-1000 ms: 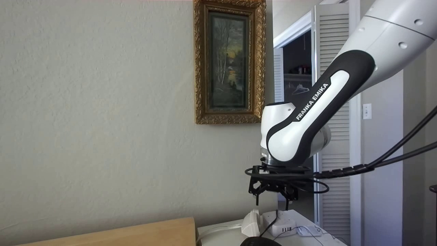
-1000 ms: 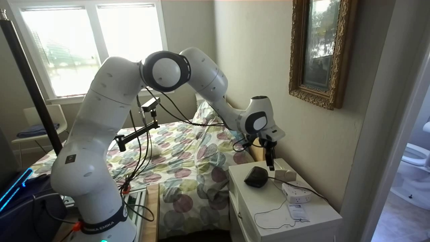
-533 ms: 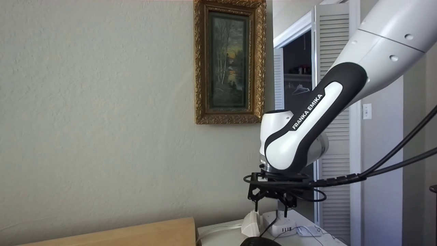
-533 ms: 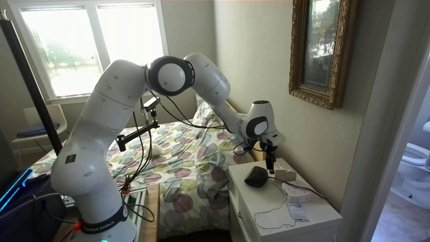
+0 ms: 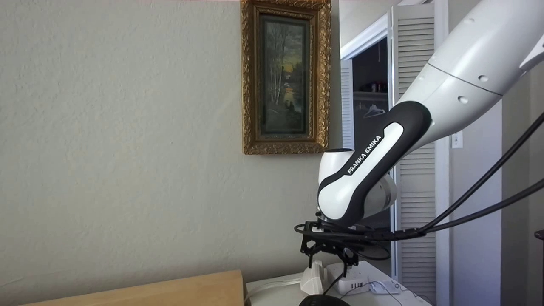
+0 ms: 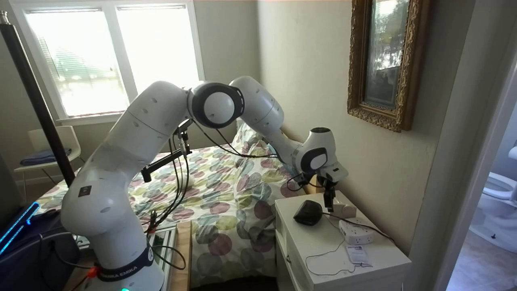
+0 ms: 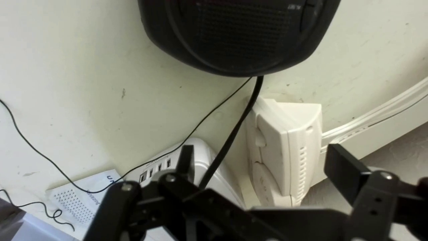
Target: Move the white alarm clock on the left to the left.
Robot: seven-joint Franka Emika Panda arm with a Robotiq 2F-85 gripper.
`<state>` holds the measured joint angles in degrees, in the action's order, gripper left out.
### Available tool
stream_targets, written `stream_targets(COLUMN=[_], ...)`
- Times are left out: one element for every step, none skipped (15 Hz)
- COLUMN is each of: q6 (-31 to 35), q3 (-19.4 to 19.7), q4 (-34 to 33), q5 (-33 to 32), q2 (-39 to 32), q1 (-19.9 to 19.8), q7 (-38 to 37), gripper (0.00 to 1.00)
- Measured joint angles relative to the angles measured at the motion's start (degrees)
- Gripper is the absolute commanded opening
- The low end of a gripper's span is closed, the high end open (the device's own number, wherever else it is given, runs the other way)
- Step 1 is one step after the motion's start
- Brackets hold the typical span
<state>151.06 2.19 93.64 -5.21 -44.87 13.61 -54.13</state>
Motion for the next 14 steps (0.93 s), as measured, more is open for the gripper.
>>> stream_targets(q6=[0.0, 0.0, 0.0, 0.0, 0.0, 0.0, 0.0, 0.0, 0.0, 0.0, 0.0, 0.0, -0.01, -0.01], q3=[-0.08, -0.12, -0.17, -0.21, -0.23, -0.24, -0.25, -0.29, -0.33, -0.38, -0.47, -0.55, -0.61, -0.64], q4=[-1.09, -2.15, -3.23, -4.32, -5.3, -6.25, -7.12, -7.94, -8.72, -9.45, -10.19, -10.8, -11.45, -11.99], q5=[0.69, 1.2, 1.68, 2.08, 2.47, 2.89, 3.23, 3.61, 4.02, 4.37, 4.86, 5.32, 5.72, 6.06], q2=[-0.93, -1.89, -2.85, -3.82, -4.69, -5.53, -6.3, -6.98, -7.65, -8.23, -8.83, -9.34, -9.82, -10.27], q1=[-0.05, -0.06, -0.07, -0.07, -0.07, -0.07, -0.09, -0.13, -0.16, -0.22, -0.3, -0.4, -0.49, -0.57], q7=[0.6, 0.96, 1.24, 1.57, 1.89, 2.27, 2.62, 2.96, 3.23, 3.44, 3.72, 4.04, 4.28, 4.46], gripper=[1.0, 1.0, 1.0, 1.0, 1.0, 1.0, 1.0, 1.0, 1.0, 1.0, 1.0, 1.0, 1.0, 1.0])
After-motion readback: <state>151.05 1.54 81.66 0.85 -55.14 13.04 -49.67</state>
